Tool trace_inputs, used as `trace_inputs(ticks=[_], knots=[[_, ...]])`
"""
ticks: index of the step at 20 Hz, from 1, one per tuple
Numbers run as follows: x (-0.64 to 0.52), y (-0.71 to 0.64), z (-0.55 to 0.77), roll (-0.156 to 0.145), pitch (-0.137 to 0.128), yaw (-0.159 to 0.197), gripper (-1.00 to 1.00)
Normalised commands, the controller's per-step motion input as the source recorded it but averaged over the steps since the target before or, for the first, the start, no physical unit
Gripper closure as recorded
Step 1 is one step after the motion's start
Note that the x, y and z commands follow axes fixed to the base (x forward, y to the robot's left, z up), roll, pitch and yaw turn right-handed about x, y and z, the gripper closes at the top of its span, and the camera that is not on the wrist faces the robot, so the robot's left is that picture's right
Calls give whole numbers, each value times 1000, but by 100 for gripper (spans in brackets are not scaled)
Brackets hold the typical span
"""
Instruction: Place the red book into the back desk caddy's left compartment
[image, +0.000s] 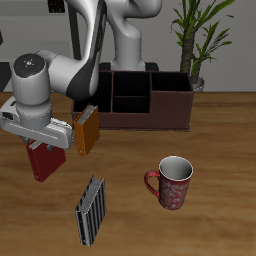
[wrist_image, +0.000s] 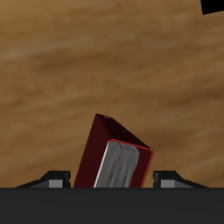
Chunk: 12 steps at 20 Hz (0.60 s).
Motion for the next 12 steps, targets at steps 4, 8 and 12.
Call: trace_inputs(ticks=[4, 8, 12], knots=[[-144, 83, 261, 30, -26, -12, 100], [-148, 29, 610, -4, -73, 20, 100], [-149, -13, 629, -17, -69, 34, 100]])
